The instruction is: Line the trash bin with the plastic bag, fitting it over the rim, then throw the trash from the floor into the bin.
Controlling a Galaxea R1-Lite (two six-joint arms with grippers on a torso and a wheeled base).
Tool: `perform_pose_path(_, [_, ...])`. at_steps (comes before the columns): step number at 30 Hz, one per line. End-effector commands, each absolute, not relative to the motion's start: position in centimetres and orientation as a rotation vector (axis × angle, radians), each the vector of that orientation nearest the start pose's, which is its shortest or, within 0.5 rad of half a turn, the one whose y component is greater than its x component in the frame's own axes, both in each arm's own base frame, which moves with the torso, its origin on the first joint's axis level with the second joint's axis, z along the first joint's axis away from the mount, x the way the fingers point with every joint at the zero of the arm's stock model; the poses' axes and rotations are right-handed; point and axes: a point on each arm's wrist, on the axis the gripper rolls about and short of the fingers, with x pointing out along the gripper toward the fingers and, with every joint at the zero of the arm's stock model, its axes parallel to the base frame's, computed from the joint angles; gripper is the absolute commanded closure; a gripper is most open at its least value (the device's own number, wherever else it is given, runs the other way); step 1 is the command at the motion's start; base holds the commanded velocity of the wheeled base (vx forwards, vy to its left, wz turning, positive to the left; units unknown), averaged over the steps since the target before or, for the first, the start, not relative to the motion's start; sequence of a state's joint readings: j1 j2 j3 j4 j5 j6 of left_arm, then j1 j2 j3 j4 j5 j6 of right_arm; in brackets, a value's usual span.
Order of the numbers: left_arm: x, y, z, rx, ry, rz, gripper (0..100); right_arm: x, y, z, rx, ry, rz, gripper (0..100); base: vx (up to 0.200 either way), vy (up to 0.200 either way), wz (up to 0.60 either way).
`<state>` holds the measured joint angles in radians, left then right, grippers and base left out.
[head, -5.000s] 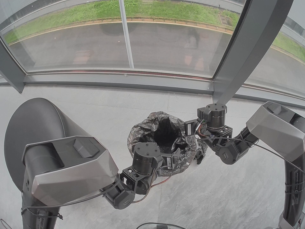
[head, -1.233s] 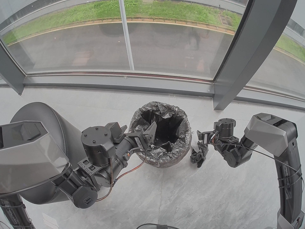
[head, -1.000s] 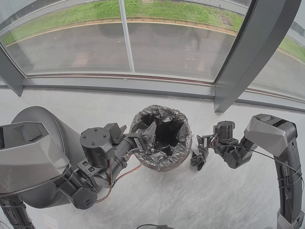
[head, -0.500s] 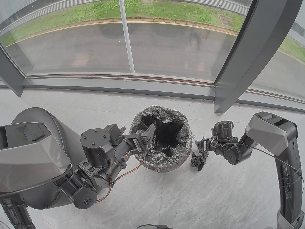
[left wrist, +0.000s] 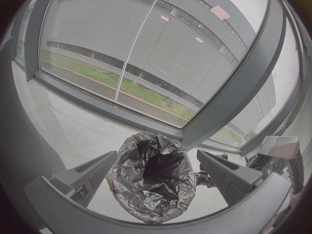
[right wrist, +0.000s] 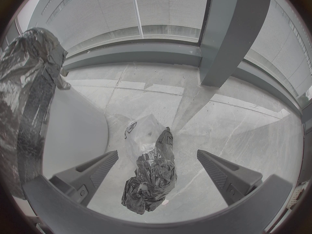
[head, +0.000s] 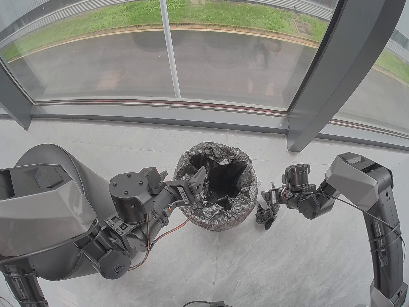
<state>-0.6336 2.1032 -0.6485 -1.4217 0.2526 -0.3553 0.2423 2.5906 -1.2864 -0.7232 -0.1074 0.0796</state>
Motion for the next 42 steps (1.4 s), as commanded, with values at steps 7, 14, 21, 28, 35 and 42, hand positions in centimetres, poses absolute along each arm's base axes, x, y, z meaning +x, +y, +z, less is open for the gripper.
perform_pose_path(7, [28.5, -20.3, 8.6, -0.332, 0.108, -0.369, 0, 45.6, 11.1, -5.1, -0.009, 0.629, 0.137, 0, 0.000, 0.000, 0.00])
perform_pose_path(14, [28.7, -20.3, 8.5, -0.333, 0.111, -0.368, 0, 45.9, 11.2, -5.0, -0.013, 0.642, 0.138, 0, 0.000, 0.000, 0.00])
perform_pose_path(21, [29.0, -19.8, 8.6, -0.355, 0.109, -0.359, 0, 46.7, 11.4, -5.2, -0.019, 0.674, 0.138, 0, 0.000, 0.000, 0.00])
perform_pose_path(28, [29.2, -19.5, 8.3, -0.361, 0.121, -0.368, 0, 47.5, 11.6, -5.5, -0.023, 0.702, 0.138, 0, 0.000, 0.000, 0.00])
perform_pose_path(35, [29.3, -19.4, 8.1, -0.357, 0.126, -0.363, 0, 48.3, 11.8, -6.1, -0.021, 0.686, 0.137, 0, 0.000, 0.000, 0.00])
perform_pose_path(42, [29.4, -19.4, 8.0, -0.356, 0.129, -0.363, 0, 48.5, 11.8, -6.3, -0.020, 0.682, 0.138, 0, 0.000, 0.000, 0.00])
